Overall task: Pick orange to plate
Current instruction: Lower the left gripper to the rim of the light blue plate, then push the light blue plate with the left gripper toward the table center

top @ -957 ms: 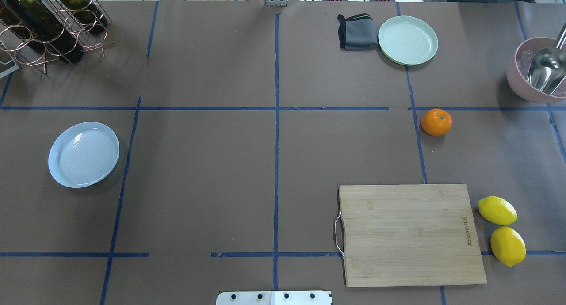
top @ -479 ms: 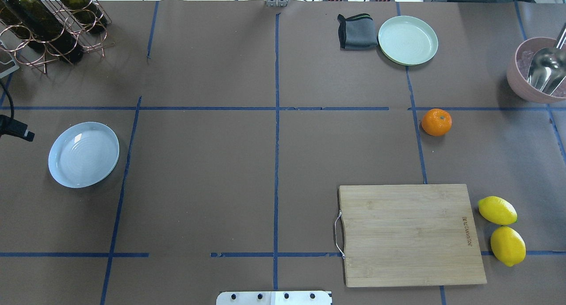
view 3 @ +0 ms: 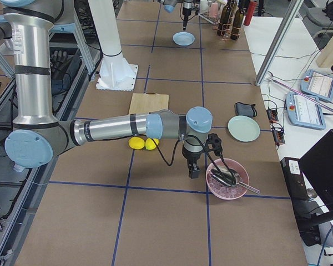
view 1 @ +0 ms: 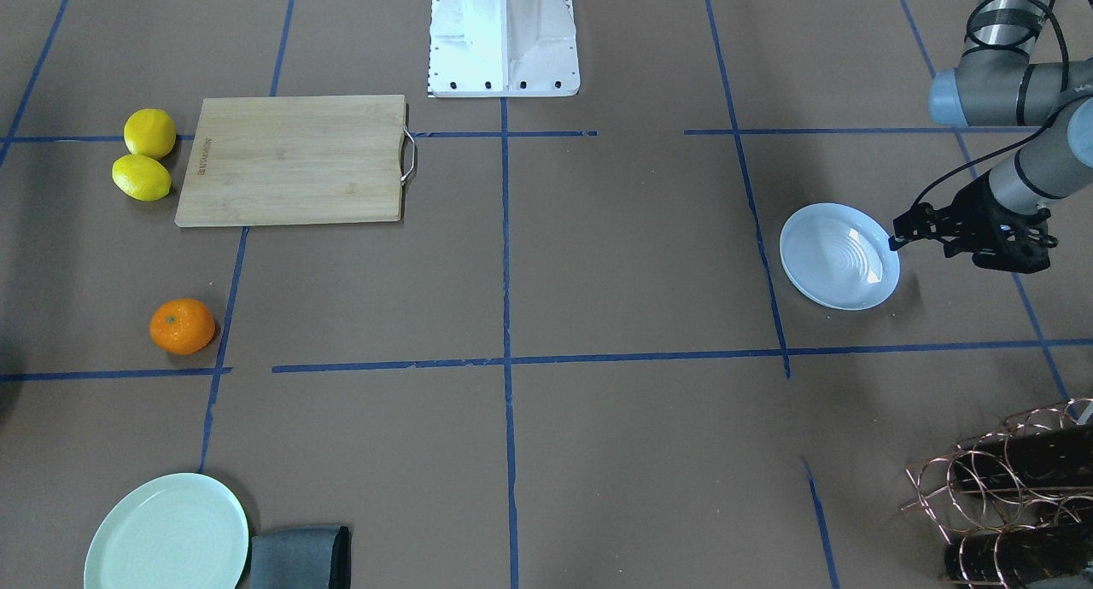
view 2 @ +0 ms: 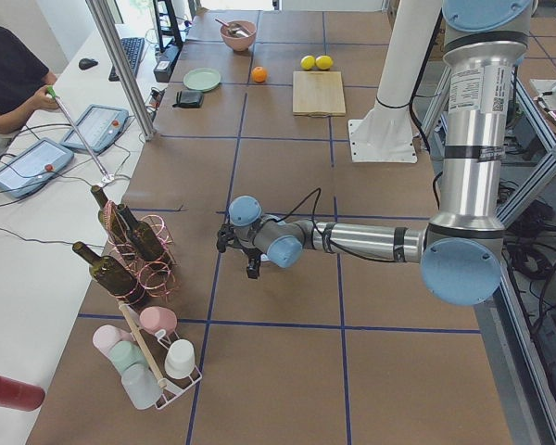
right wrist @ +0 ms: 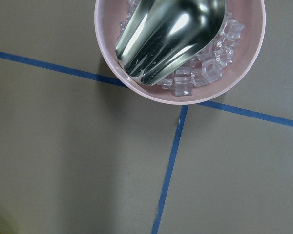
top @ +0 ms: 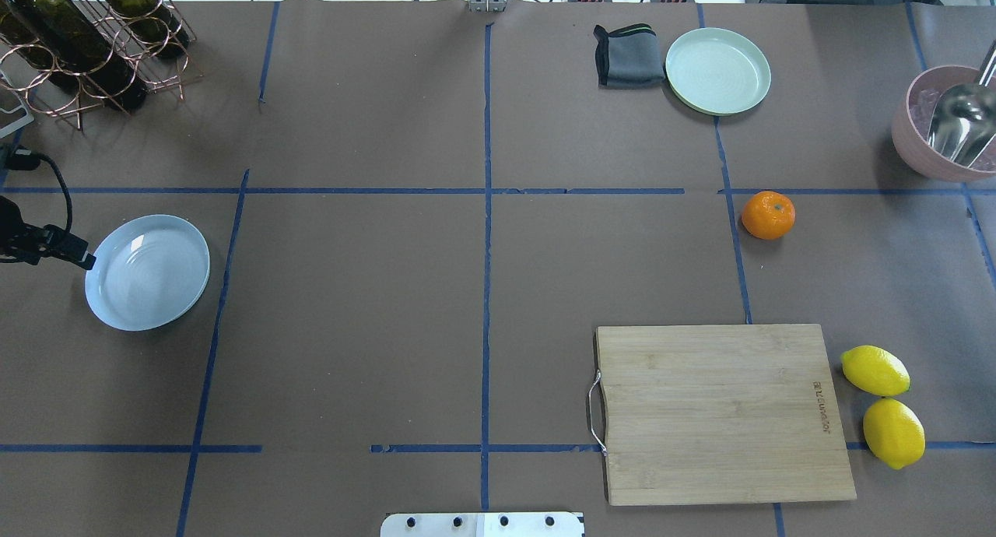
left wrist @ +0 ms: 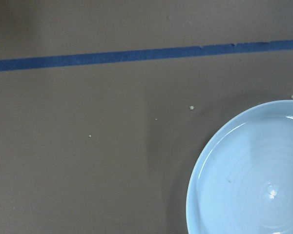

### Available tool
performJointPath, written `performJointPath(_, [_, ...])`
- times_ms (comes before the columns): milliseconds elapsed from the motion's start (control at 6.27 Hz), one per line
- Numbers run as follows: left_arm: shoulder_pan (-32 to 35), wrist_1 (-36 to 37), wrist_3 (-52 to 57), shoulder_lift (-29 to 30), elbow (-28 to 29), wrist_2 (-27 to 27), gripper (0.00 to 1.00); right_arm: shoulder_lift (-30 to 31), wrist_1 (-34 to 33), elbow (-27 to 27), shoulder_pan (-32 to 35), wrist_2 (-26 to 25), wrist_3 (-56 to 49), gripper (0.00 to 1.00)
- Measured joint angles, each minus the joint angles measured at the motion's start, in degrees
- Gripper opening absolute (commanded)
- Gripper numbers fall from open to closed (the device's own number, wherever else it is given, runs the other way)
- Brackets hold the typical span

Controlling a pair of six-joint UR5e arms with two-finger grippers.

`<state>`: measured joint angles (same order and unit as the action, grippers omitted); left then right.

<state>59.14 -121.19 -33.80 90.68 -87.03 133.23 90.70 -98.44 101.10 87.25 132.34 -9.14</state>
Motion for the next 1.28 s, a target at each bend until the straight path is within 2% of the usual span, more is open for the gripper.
performJointPath(160, [-1.0,0.0,0.0,0.3,0.5,-0.2,0.82,0.0,0.0,-0.2,-0.2,0.0,0.0,1.0])
performJointPath(319, [-1.5,-0.1,0.2,0.3,0.6,-0.4,0.64,0.0,0.0,-0.4,-0.5,0.0,0.0,1.0])
performJointPath(479, [-1.7,-0.1,0.4,0.4,0.7,-0.5,0.58,0.0,0.0,-0.5,-0.6,0.0,0.0,1.0])
performJointPath(1117, [-2.4,-0.1,0.5,0.7,1.1,-0.5,0.58,-0.1,0.0,-0.6,-0.8,-0.2,0.1,1.0])
performJointPath(1277, [-2.6,-0.1,0.5,1.0,1.4,-0.5,0.06,-0.1,0.0,-0.6,-0.8,-0.2,0.1,1.0])
